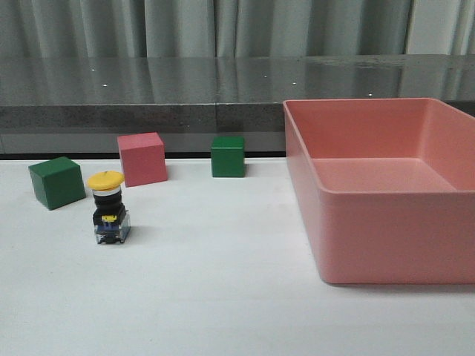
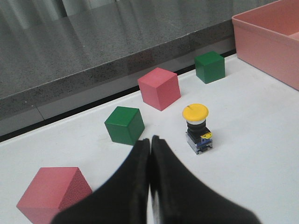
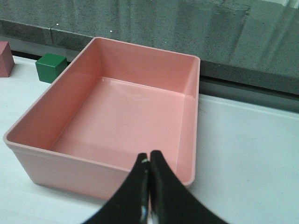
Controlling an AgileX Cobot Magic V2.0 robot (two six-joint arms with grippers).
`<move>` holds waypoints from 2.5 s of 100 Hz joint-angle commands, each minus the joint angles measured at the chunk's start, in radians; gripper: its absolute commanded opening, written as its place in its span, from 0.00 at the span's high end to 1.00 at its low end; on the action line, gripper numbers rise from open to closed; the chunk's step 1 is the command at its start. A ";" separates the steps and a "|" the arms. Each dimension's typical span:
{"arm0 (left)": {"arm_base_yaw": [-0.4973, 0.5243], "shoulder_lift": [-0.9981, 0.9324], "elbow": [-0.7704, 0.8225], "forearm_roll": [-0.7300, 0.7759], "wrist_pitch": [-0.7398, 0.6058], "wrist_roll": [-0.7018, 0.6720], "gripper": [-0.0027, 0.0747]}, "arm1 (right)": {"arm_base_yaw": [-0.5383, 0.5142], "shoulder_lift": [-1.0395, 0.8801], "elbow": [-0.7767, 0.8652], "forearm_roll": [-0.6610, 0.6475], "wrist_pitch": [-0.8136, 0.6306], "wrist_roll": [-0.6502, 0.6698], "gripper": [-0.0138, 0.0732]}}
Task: Place and stand button with both arms
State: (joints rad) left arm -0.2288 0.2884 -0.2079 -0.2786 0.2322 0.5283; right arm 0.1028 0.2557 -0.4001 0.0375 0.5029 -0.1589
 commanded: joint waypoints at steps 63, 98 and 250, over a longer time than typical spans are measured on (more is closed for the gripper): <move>0.040 -0.183 0.086 0.295 -0.090 -0.370 0.99 | -0.009 0.008 -0.026 0.001 -0.078 -0.003 0.97; 0.185 -0.324 0.224 0.266 -0.115 -0.388 0.99 | -0.009 0.008 -0.026 0.001 -0.074 -0.003 0.97; 0.187 -0.324 0.253 0.266 -0.090 -0.388 0.99 | -0.009 -0.283 0.412 0.043 -0.554 0.015 0.97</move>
State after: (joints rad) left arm -0.0432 -0.0048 0.0000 0.0000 0.2191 0.1497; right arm 0.1028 -0.0090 0.0214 0.0637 0.0527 -0.1486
